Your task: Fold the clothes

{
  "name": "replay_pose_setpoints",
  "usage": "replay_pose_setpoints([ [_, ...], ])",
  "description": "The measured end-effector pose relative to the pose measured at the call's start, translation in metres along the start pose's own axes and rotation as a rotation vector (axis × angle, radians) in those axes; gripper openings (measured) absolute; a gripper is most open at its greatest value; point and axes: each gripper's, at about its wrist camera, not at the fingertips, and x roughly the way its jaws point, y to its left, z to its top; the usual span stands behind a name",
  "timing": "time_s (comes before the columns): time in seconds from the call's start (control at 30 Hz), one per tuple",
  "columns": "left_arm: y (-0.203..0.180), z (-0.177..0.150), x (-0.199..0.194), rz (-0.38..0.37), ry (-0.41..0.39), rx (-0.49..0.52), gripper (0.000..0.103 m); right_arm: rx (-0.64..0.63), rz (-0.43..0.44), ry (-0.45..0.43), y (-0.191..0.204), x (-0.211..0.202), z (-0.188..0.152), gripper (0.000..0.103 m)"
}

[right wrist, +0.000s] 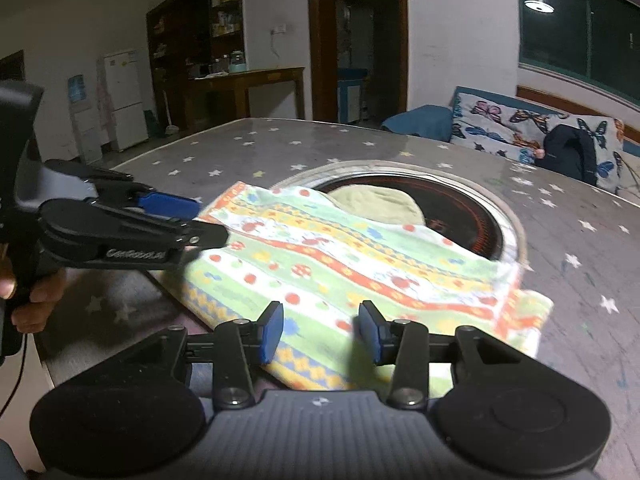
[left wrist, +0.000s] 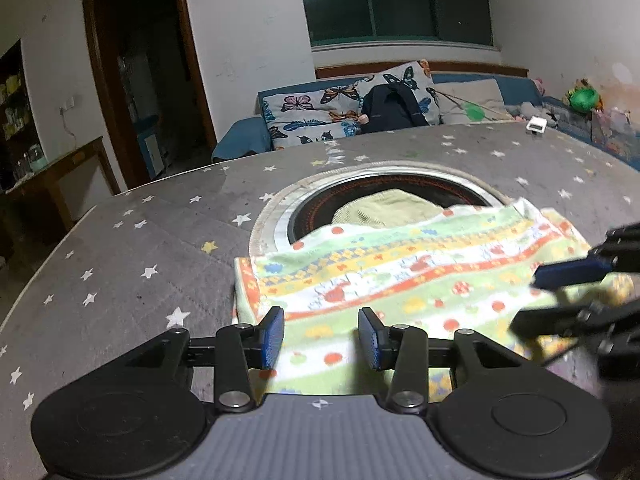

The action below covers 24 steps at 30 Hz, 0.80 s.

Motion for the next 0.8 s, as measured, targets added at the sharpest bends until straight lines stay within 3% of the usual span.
replay_pose_setpoints([
  [0.33, 0.000, -0.004, -0.006, 0.006, -0.002, 0.000, 0.047, 0.041, -0.081, 0.036, -0.026, -0.030, -0.028, 0.042],
  [0.47, -0.003, 0.002, -0.017, -0.027, -0.028, -0.030, 0.047, 0.047, -0.090, 0.009, -0.028, -0.038, -0.022, 0.043],
  [0.63, -0.020, 0.003, -0.021, -0.086, -0.032, -0.001, 0.047, 0.058, -0.091, -0.041, -0.031, -0.024, 0.000, 0.044],
  [0.8, -0.024, -0.009, -0.014, -0.100, 0.016, 0.003, 0.047, 0.095, -0.103, -0.006, -0.044, 0.003, 0.006, 0.045],
])
